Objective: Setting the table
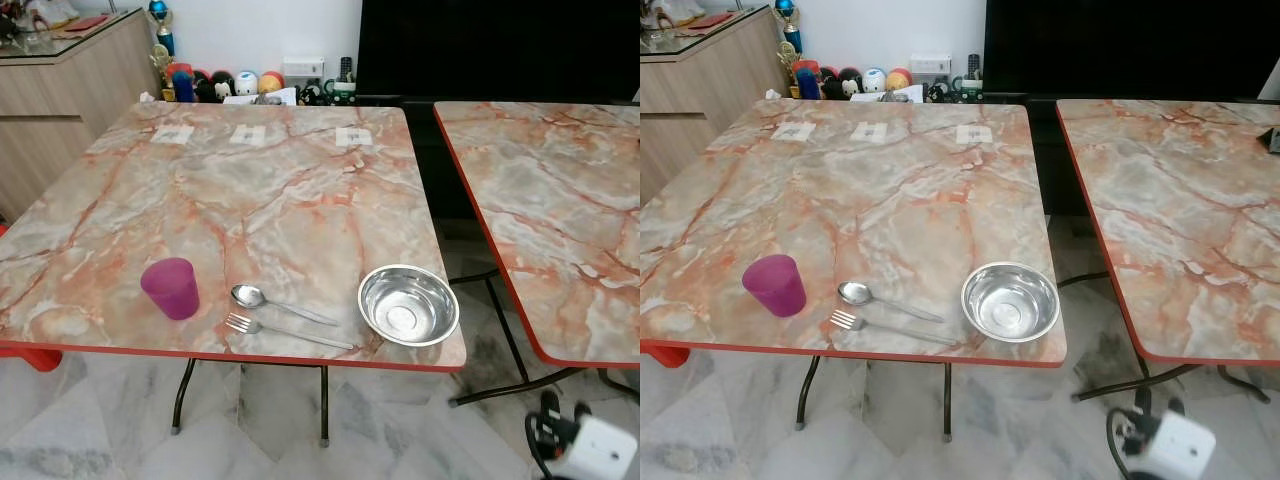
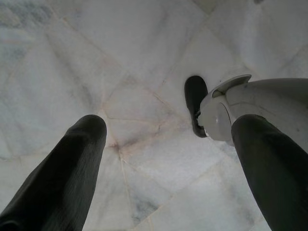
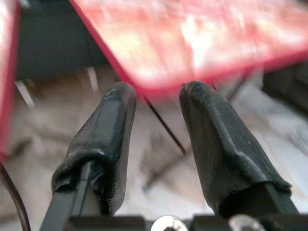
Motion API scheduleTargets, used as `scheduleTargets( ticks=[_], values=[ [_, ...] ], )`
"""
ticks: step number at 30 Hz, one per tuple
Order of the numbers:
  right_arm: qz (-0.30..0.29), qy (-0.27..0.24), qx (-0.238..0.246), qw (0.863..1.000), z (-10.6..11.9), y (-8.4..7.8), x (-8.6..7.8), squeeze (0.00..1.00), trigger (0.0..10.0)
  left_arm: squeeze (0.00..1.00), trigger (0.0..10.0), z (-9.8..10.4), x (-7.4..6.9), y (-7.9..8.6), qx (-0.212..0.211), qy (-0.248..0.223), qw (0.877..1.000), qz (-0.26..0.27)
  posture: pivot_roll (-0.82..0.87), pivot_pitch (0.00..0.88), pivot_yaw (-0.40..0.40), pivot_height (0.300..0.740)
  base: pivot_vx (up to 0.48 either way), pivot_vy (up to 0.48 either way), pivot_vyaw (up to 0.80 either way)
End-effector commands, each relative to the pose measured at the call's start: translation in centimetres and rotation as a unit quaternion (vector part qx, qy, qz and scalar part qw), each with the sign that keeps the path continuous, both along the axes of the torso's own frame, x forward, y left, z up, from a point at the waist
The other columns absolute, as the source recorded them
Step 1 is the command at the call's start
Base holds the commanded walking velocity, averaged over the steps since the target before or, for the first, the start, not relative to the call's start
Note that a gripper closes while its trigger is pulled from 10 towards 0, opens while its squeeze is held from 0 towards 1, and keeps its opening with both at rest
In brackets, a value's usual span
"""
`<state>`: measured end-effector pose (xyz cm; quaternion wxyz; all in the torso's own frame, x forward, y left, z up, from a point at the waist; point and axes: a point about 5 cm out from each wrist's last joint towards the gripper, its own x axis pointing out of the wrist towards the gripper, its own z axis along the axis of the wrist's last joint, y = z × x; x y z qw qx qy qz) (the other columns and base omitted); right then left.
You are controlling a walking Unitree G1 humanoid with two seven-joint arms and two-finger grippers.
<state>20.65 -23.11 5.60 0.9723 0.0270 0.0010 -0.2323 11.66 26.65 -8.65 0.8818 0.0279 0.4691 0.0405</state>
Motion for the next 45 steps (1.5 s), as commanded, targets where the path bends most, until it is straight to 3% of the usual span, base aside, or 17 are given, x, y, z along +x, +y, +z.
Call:
scheduleTargets(
  ticks=[1,3,6,8,9,10,12,13,14,15,24,27,34,36,45],
  values=[
    [0.004,-0.027,-0.006,1.000,2.1,-0.1,1.7,0.00,10.0,0.00,10.0,-0.1,-0.6,0.1,0.001,0.010,1.000,-0.002,-0.04,0.062,-0.005,0.740,0.000,0.000,0.00],
    [0.008,-0.041,0.004,0.999,3.0,0.0,2.6,0.00,10.0,0.00,10.0,-0.2,-0.5,0.1,0.002,0.010,1.000,-0.003,-0.04,0.062,-0.005,0.740,0.000,0.000,0.00],
    [0.094,-0.058,0.023,0.994,4.5,2.0,5.2,0.00,10.0,0.00,10.0,-0.1,-0.5,0.0,0.002,0.008,1.000,0.000,-0.04,0.059,-0.010,0.740,0.000,0.000,0.00],
    [0.118,-0.050,0.040,0.991,4.4,2.9,5.6,0.00,10.0,0.00,10.0,-0.1,-0.4,0.0,0.002,0.007,1.000,0.001,-0.03,0.060,-0.012,0.740,0.000,0.000,0.00],
    [0.126,-0.045,0.058,0.989,4.3,3.2,5.7,0.55,10.0,0.00,10.0,-0.1,-0.4,0.0,0.002,0.006,1.000,0.003,-0.03,0.064,-0.014,0.740,0.000,0.000,0.00],
    [0.133,-0.044,0.076,0.987,4.4,3.6,5.8,1.00,10.0,0.00,10.0,-0.1,-0.4,0.0,0.002,0.005,1.000,0.006,-0.03,0.064,-0.014,0.740,0.000,0.000,0.00],
    [0.130,-0.046,0.101,0.985,4.5,3.9,6.0,1.00,10.0,0.00,10.0,-0.1,-0.4,0.0,0.002,0.005,1.000,0.009,-0.02,0.069,-0.016,0.740,0.000,0.000,0.00],
    [0.132,-0.043,0.126,0.982,4.6,4.0,6.1,0.87,10.0,0.00,10.0,-0.1,-0.4,0.1,0.002,0.005,1.000,0.011,-0.02,0.071,-0.017,0.740,0.000,0.000,0.00],
    [0.134,-0.042,0.133,0.981,4.6,4.1,6.2,0.87,10.0,0.00,10.0,-0.1,-0.4,0.1,0.002,0.005,1.000,0.011,-0.02,0.071,-0.017,0.740,0.000,0.000,0.00],
    [0.136,-0.036,0.140,0.980,4.4,4.2,6.2,0.00,10.0,0.00,10.0,-0.1,-0.4,0.1,0.003,0.006,1.000,0.011,-0.03,0.072,-0.016,0.740,0.000,0.000,0.00],
    [0.160,-0.035,0.201,0.966,5.0,4.5,6.4,0.00,10.0,0.00,10.0,-0.1,-0.4,0.1,0.005,0.007,1.000,0.004,-0.03,0.083,-0.013,0.740,0.000,0.000,0.00],
    [0.190,-0.010,0.214,0.958,4.7,5.3,6.3,0.00,10.0,0.00,10.0,-0.1,-0.4,0.1,0.008,0.007,1.000,0.001,-0.02,0.086,-0.014,0.740,0.000,0.000,0.00],
    [0.164,0.018,0.227,0.960,4.2,4.9,6.3,0.00,10.0,0.00,10.0,-0.1,-0.4,0.2,0.010,0.007,1.000,0.002,-0.03,0.087,-0.012,0.740,0.000,0.000,0.00],
    [0.159,0.011,0.268,0.950,4.1,4.8,6.4,0.00,10.0,0.00,10.0,-0.1,-0.4,0.2,0.010,0.008,1.000,0.003,-0.02,0.086,-0.010,0.740,0.000,0.000,0.00],
    [0.188,0.023,0.277,0.942,4.3,5.9,7.1,0.00,10.0,0.00,10.0,-0.1,-0.4,0.2,0.010,0.006,1.000,0.006,-0.02,0.085,-0.010,0.740,0.000,0.000,0.00]
  ],
)
